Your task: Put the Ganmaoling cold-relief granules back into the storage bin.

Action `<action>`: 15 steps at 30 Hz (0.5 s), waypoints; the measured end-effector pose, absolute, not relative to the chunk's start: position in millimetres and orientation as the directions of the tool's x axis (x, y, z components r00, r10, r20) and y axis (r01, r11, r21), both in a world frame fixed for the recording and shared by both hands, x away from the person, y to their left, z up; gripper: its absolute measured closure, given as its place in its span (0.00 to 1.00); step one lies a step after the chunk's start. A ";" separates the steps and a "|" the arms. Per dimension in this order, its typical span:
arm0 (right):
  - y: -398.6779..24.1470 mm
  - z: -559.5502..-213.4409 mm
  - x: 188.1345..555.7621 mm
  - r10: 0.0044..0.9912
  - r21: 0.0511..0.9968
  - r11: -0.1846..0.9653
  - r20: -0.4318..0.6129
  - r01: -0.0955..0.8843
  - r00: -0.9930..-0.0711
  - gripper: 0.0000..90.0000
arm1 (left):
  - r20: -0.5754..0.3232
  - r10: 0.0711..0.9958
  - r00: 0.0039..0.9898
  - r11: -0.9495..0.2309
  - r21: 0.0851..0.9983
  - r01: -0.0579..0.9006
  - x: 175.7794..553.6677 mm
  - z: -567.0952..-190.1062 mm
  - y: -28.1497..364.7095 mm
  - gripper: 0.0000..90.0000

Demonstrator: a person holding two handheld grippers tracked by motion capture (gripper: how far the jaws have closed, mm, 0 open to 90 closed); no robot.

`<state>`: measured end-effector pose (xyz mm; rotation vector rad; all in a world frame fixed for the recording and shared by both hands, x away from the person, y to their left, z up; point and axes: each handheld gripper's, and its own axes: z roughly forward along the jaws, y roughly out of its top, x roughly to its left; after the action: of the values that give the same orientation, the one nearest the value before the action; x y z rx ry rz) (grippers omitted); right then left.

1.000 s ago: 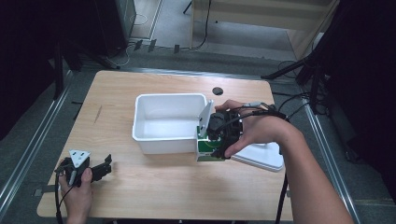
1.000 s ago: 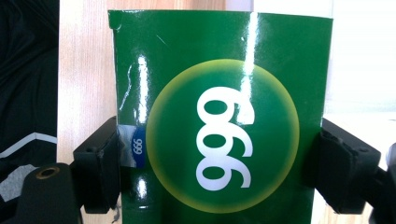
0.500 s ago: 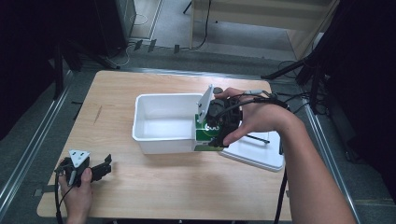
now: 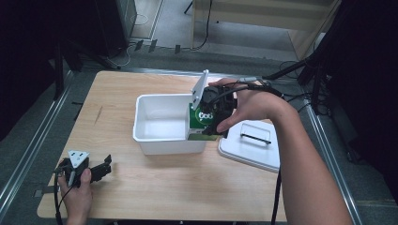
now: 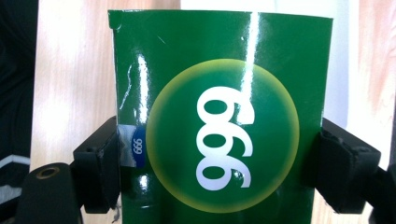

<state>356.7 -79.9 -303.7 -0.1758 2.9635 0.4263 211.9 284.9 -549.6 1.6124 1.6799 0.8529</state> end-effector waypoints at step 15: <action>-68.8 -298.8 382.8 -0.095 0.266 0.953 -0.197 -0.146 -0.976 0.18 | -0.018 0.999 -0.029 0.032 0.815 0.579 212.2 -549.6 285.2 0.11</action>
<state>382.8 -68.8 -298.8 -0.1817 2.9237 0.4178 212.2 285.2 -549.6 1.6149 1.6789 0.8475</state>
